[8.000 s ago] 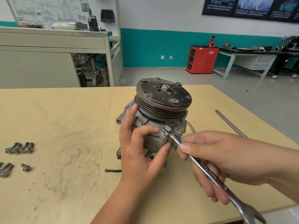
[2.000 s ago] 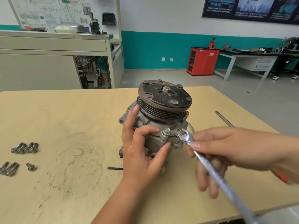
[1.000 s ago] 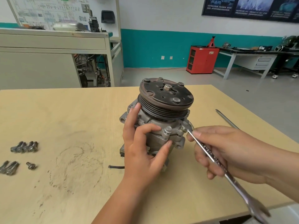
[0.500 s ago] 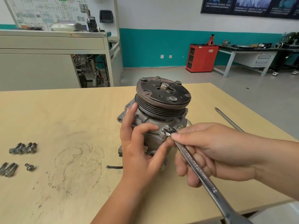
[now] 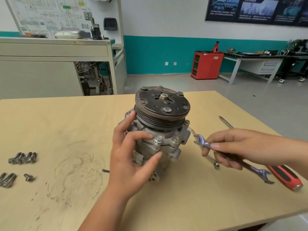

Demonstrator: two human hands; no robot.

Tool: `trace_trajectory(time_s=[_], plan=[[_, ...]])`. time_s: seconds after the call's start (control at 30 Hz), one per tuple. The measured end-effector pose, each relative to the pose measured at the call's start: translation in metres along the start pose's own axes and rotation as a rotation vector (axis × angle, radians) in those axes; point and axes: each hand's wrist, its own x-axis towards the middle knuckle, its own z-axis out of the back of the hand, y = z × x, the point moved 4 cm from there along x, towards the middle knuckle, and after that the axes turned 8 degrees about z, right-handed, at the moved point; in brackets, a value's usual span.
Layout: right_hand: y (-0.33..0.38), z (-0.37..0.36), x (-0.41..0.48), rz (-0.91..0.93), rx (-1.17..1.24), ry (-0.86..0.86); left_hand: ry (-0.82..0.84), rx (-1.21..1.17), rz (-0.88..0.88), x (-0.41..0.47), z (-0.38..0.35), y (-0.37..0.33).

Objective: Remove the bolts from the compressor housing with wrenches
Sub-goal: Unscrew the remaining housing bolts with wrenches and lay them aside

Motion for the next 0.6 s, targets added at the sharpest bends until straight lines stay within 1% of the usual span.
trace_trajectory(time_s=[0.03, 0.1, 0.13, 0.2, 0.27, 0.4, 0.6], plan=[[-0.015, 0.01, -0.002, -0.026, -0.136, -0.07, 0.027, -0.028, 0.008, 0.002, 0.004, 0.004], [-0.048, 0.035, 0.003, -0.087, -0.436, -0.304, 0.082, -0.097, 0.033, 0.008, 0.01, 0.012], [-0.064, 0.047, 0.008, -0.135, -0.501, -0.426, 0.102, -0.132, 0.044, 0.011, 0.013, 0.016], [-0.095, 0.066, 0.02, -0.223, -0.514, -0.602, 0.125, -0.189, 0.068, 0.014, 0.017, 0.022], [-0.119, 0.079, 0.038, -0.256, -0.498, -0.707, 0.131, -0.227, 0.095, 0.015, 0.017, 0.025], [-0.146, 0.095, 0.069, -0.3, -0.547, -0.81, 0.105, -0.206, 0.128, 0.012, 0.014, 0.021], [-0.169, 0.107, 0.093, -0.386, -0.617, -0.829, 0.065, -0.164, 0.169, 0.01, 0.014, 0.012]])
